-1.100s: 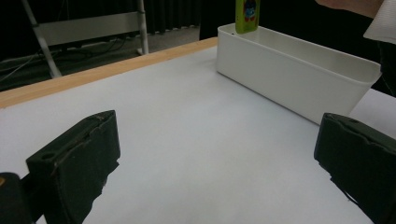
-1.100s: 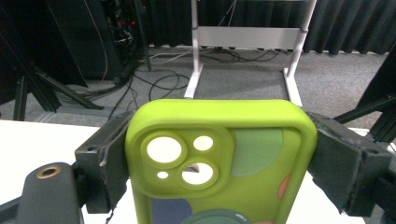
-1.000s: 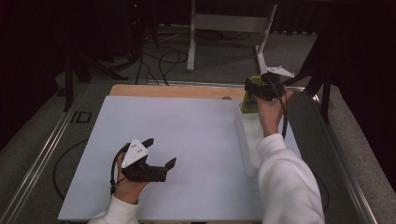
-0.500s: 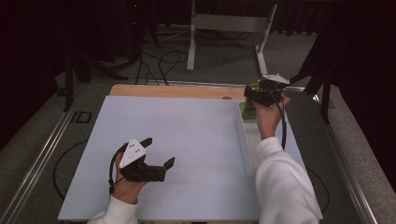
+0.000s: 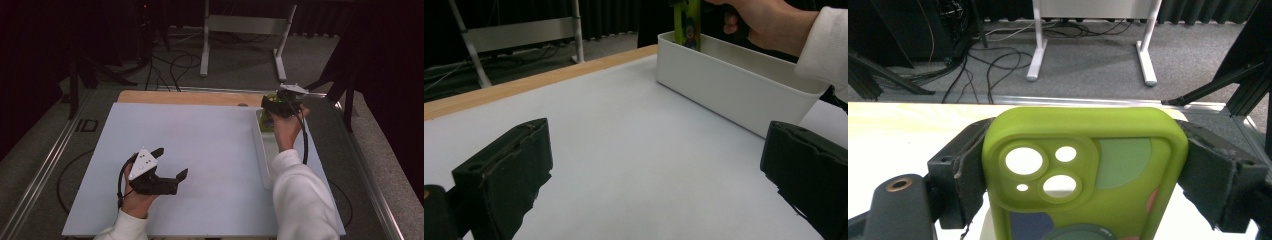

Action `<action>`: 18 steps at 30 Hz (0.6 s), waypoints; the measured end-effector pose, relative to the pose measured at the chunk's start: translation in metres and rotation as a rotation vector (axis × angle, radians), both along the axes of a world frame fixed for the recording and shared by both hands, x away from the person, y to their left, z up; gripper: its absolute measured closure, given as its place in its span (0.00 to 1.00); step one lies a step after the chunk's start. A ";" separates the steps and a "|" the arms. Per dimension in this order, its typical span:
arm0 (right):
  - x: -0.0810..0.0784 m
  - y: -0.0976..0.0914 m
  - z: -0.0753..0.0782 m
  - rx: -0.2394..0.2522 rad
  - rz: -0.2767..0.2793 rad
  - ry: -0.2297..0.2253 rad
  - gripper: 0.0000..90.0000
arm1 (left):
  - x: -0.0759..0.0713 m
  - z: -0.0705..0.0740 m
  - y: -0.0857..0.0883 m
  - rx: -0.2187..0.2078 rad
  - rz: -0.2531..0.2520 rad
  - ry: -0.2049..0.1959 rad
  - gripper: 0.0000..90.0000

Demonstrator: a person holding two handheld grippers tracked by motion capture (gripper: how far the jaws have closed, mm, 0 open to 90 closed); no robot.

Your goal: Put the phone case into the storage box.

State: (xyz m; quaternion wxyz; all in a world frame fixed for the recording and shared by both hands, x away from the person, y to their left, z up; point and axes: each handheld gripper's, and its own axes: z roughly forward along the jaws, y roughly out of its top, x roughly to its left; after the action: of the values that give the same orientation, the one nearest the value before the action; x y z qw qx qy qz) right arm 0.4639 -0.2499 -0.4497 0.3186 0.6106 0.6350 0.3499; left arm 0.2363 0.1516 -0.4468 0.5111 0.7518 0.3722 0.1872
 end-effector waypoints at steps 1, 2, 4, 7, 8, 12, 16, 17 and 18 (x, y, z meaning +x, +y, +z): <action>0.000 0.000 0.000 0.000 0.000 0.000 0.17 | 0.000 0.000 0.000 0.000 0.000 0.000 0.01; 0.000 0.000 -0.001 0.000 0.000 0.001 0.17 | 0.000 0.000 0.000 -0.002 0.000 0.001 0.01; 0.000 0.001 -0.003 -0.008 -0.001 0.001 0.17 | 0.000 0.000 0.000 -0.001 0.000 0.001 0.01; 0.000 0.003 -0.004 -0.010 -0.001 -0.007 0.17 | 0.000 0.000 0.000 -0.003 0.001 0.001 0.01; 0.000 0.004 -0.004 -0.009 0.001 -0.009 0.17 | 0.000 0.000 0.000 -0.003 0.001 0.001 0.01; 0.001 0.006 -0.007 -0.014 0.004 -0.007 0.17 | 0.000 0.000 0.001 -0.006 0.001 -0.001 0.01; 0.001 0.006 -0.010 -0.012 -0.002 -0.010 0.17 | 0.000 0.001 0.001 -0.009 0.003 -0.002 0.01; 0.001 0.006 -0.010 -0.011 -0.004 -0.008 0.17 | 0.000 0.001 0.001 -0.009 0.004 -0.002 0.01; 0.001 0.005 -0.011 -0.008 -0.004 -0.008 0.17 | 0.000 0.001 0.001 -0.010 0.003 -0.002 0.01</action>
State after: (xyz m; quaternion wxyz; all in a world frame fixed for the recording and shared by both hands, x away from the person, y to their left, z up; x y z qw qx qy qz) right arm 0.4645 -0.2445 -0.4607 0.3244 0.6091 0.6339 0.3491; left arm 0.2363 0.1526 -0.4461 0.5148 0.7486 0.3738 0.1869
